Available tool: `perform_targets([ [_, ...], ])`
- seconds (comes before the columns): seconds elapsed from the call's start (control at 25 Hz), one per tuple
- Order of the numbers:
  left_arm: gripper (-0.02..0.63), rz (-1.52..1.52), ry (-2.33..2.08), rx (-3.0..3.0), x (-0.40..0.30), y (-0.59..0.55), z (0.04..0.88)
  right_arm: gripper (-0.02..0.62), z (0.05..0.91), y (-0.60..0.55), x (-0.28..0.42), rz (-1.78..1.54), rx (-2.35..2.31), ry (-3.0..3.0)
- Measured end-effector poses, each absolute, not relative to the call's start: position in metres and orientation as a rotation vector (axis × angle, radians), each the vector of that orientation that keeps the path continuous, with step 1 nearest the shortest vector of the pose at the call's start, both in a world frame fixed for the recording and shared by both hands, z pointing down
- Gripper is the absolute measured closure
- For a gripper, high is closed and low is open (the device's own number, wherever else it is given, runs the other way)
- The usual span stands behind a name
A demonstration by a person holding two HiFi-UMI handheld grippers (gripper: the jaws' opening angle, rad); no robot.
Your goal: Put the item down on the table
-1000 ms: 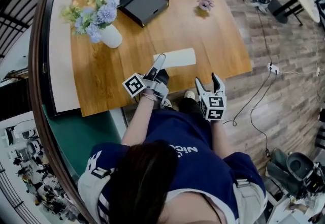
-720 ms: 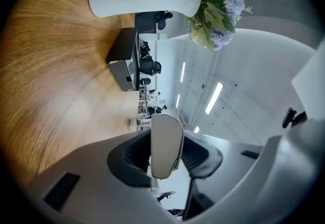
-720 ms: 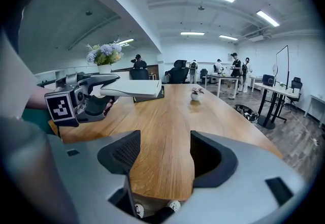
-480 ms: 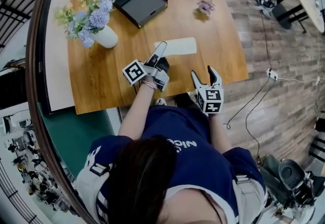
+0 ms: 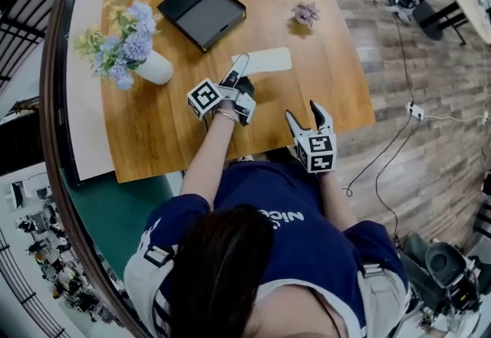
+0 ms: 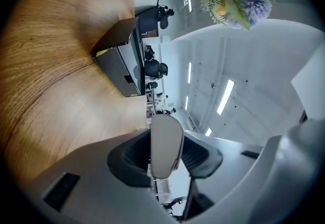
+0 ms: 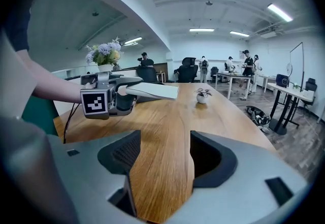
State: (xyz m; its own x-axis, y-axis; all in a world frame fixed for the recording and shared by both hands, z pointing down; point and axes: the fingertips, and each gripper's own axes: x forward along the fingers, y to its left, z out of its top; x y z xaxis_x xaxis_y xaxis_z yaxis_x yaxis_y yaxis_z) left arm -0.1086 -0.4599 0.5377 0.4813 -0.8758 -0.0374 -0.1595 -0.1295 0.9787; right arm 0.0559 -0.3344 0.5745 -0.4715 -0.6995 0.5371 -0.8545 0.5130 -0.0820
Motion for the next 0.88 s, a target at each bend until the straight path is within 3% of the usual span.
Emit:
perform_targets([
  [0.88,0.453,-0.542,-1.076,1.569,-0.082,-0.483,0.603,0.301,0.588,-0.343,0.075,0.51,1.235,-2.281],
])
